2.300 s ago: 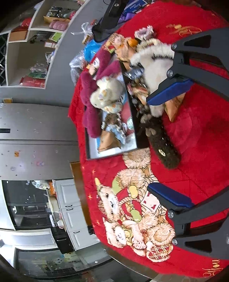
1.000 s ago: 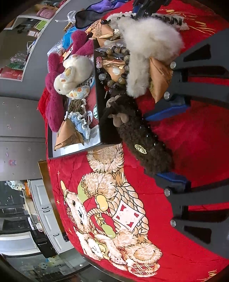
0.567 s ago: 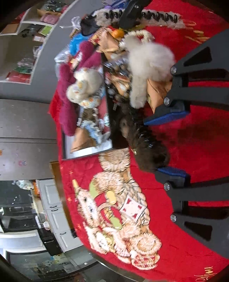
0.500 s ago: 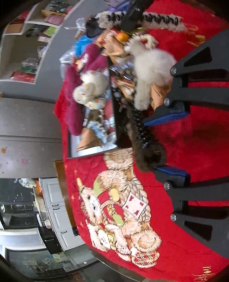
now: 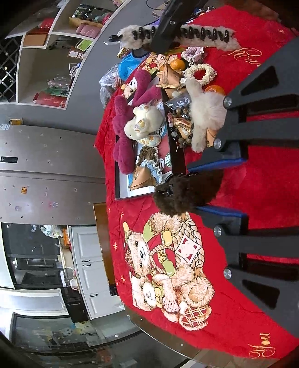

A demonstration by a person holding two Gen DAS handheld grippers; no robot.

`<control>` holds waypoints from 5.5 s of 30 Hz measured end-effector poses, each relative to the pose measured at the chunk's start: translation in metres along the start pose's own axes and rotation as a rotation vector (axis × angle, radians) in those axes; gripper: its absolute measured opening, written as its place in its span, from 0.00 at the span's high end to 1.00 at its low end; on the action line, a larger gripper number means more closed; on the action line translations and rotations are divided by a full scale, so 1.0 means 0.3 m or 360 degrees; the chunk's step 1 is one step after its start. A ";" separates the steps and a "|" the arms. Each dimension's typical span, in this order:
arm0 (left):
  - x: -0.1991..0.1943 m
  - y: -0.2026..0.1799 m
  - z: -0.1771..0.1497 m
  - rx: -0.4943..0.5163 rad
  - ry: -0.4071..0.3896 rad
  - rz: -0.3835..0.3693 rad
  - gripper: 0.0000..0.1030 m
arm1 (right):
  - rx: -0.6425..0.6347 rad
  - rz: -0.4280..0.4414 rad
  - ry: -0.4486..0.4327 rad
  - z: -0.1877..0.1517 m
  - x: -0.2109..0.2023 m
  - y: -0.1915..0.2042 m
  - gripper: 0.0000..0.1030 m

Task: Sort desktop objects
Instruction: 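Lift the brown stick and white clip and carry both over the box, then lower the brown stick and white clip into the box and open both grippers, then move both grippers back to the remaining pile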

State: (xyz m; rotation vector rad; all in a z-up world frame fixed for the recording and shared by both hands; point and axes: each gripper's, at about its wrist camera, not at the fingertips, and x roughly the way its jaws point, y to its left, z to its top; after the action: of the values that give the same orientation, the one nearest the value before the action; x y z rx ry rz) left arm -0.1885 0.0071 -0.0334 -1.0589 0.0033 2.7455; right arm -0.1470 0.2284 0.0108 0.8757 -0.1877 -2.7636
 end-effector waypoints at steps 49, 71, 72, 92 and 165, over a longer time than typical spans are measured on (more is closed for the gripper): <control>0.111 -0.143 0.392 0.0081 -0.0103 -0.0049 0.72 | -0.0142 -0.0014 -0.0038 0.336 0.106 0.023 0.69; 0.430 -0.098 0.454 0.0069 0.0009 -0.0002 0.72 | -0.0046 0.0087 0.0157 0.426 0.569 -0.092 0.69; 0.432 -0.097 0.452 0.0070 0.0014 -0.0005 0.72 | -0.0032 0.0089 0.0175 0.421 0.584 -0.101 0.69; 0.417 -0.114 0.449 0.0143 -0.0072 0.0175 0.21 | 0.0133 0.0187 0.0276 0.387 0.667 -0.172 0.40; -0.182 -0.236 -0.179 0.0060 -0.0004 -0.0118 0.02 | 0.0079 -0.0232 -0.0035 -0.127 -0.297 -0.122 0.20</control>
State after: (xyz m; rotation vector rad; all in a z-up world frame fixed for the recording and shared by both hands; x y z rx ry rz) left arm -0.1001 0.0626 -0.0322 -1.0250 0.0149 2.6703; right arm -0.0609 0.2849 0.0218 0.9058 -0.2050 -2.9157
